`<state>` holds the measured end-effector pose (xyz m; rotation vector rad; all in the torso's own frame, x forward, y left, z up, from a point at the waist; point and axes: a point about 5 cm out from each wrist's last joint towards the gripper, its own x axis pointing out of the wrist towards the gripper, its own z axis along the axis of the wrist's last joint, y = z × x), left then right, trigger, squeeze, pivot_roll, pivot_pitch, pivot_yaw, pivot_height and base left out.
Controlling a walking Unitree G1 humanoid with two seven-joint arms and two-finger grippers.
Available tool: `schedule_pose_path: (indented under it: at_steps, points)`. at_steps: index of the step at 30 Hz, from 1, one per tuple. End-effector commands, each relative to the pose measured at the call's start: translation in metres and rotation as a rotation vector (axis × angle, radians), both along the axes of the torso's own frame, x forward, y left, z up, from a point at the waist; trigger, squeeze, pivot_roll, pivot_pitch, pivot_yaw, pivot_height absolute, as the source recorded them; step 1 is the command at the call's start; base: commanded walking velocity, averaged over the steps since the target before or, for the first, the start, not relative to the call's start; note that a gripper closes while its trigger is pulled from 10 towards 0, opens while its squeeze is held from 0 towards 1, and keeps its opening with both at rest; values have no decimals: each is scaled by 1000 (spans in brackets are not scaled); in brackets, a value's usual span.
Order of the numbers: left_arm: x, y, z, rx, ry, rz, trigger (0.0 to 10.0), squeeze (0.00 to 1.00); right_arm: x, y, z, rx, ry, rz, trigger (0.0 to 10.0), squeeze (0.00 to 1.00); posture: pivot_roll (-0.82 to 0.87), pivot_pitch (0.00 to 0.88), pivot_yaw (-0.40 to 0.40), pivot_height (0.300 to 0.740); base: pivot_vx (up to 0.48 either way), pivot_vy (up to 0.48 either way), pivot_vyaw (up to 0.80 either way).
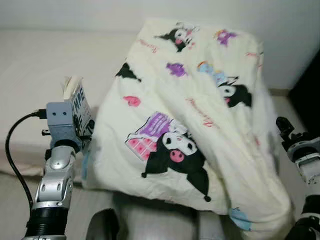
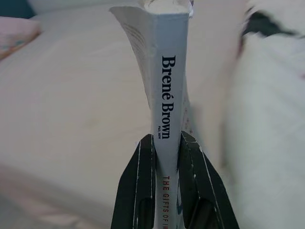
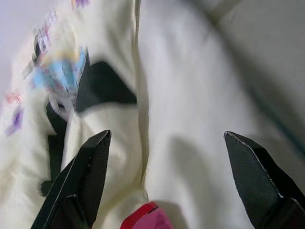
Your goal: Clean up the room
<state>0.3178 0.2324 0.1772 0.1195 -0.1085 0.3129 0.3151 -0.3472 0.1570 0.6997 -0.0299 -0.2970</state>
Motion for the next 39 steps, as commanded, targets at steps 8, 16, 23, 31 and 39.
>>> schedule_pose_path:
  at_steps: [8, 16, 23, 31, 39]
  points:
    - [-15, 27, 24, 97, 9, 29, 10000, 0, 30, 47, -10, -2, -43, 235, 10000, 0, 114, 372, 131, 500, 0, 0, 0]
    - [-19, 17, 17, 86, 40, 0, 10000, 0, 35, 49, -4, -49, -67, 250, 10000, 0, 102, 357, 132, 500, 0, 0, 0]
    - [-17, 10, 16, 71, 48, -23, 10000, 0, 26, 29, 10, -102, -91, 168, 10000, 0, 85, 337, 126, 500, 0, 0, 0]
    - [-16, 6, 16, 58, 51, -34, 10000, 0, 12, 23, 57, -149, -294, 152, 10000, 0, 84, 336, 133, 500, 0, 0, 0]
    - [-14, 2, 15, 54, 58, -40, 10000, 0, 23, 48, 52, -185, -222, 262, 10000, 0, 84, 336, 130, 500, 0, 0, 0]
